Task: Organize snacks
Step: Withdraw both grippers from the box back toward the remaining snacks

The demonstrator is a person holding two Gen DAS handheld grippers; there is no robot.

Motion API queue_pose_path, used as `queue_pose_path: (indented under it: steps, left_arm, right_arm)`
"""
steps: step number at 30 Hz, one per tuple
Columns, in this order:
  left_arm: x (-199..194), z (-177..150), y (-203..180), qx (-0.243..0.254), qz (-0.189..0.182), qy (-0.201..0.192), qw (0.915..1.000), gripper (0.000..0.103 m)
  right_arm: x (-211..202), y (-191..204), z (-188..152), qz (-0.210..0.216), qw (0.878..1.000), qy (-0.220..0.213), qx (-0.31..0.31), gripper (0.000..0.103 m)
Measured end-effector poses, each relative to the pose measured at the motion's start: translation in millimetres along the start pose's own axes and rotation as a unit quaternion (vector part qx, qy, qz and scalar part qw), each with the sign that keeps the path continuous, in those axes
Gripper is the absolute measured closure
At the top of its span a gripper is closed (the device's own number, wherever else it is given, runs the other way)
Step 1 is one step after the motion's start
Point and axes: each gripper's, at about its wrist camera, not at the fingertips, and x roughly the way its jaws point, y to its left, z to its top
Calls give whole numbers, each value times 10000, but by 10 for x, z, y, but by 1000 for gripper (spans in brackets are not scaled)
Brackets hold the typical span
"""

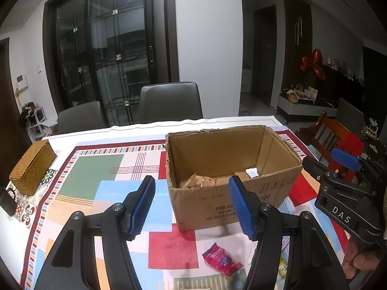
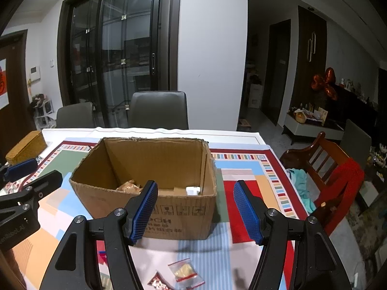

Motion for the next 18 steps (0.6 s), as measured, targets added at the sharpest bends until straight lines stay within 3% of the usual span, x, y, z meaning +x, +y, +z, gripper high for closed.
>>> queue_pose_path:
  steps: [18]
  left_arm:
    - [-182, -250, 6, 43, 90, -43, 9999, 41]
  right_arm:
    - [-170, 6, -233, 110, 9999, 54, -2, 37]
